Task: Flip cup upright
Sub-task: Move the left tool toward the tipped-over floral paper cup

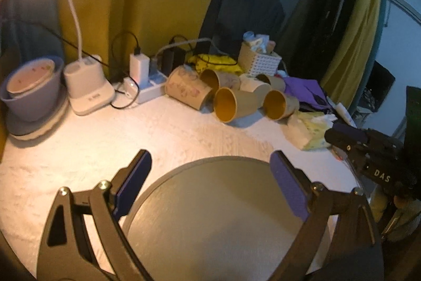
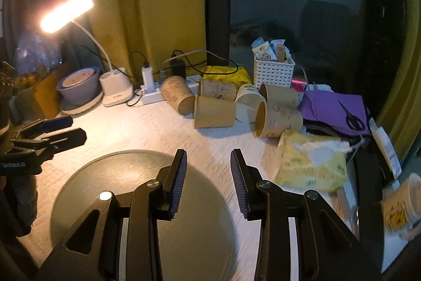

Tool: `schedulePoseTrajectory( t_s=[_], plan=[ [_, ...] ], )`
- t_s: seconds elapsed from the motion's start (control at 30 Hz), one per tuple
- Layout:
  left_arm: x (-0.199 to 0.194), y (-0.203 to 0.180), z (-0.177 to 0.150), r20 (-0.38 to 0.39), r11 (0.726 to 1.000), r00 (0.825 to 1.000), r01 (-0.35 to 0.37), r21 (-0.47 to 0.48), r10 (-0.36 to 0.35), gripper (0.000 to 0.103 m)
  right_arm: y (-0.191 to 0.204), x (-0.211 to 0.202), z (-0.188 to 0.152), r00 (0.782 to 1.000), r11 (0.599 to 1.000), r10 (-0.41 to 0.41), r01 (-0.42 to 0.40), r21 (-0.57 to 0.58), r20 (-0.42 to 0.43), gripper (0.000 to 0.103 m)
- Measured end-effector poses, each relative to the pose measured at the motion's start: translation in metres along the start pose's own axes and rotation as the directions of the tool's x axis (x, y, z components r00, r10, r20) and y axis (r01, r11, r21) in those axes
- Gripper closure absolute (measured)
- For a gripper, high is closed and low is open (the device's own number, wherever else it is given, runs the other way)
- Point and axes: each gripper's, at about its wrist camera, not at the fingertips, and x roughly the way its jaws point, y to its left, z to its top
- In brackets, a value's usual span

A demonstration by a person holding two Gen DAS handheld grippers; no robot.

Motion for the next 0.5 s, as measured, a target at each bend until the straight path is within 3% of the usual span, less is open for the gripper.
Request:
schedulePoseTrajectory(
  t_s=[0.07,0.13,0.5],
  plan=[
    [0.016,0.003,0.009,-0.018,1.0,1.0,0.007,-0.021,-0.008,0.011,-0.008,0.013,0.009,1.0,1.0,0.009,-0.009,0.004,-0.003,0.065],
    [0.029,0.006,0.017,-0.026,0.999,1.0,0.002,-0.033,-0.003,0.011,-0.017,0.028,0.018,1.0,1.0,0.019,-0.019,0.02,-0.012,0.053],
    [0.111,0.037,0.061,-0.085,0.975,0.996,-0.027,-0.221,0.008,0.011,-0.043,0.092,0.06,0.997,0.996,0.071,-0.07,0.05,-0.019,0.052]
  ],
)
